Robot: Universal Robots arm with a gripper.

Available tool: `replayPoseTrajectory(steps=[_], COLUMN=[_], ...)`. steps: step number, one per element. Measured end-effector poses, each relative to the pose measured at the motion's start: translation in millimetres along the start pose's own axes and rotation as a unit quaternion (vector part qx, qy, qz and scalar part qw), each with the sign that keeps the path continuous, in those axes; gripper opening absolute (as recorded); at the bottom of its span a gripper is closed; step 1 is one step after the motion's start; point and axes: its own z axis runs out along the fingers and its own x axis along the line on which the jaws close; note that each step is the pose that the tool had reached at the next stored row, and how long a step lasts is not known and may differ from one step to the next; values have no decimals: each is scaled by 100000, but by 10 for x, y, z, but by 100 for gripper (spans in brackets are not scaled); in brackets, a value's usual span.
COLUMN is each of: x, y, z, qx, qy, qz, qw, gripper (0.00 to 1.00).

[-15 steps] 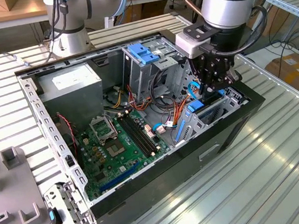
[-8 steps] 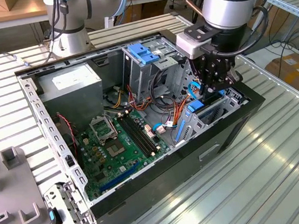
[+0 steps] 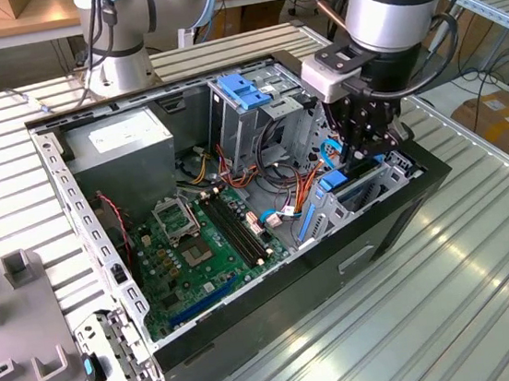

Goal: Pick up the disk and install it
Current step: 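Insert the second disk wire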

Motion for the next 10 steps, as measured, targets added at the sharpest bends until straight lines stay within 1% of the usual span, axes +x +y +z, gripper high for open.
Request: replayPoseTrajectory(steps=[3, 10], x=[12, 15], y=[4, 5], z=[33, 41], qx=[-3, 0], qy=[-44, -96], qz=[8, 14], qw=[100000, 100000], gripper=[16, 16])
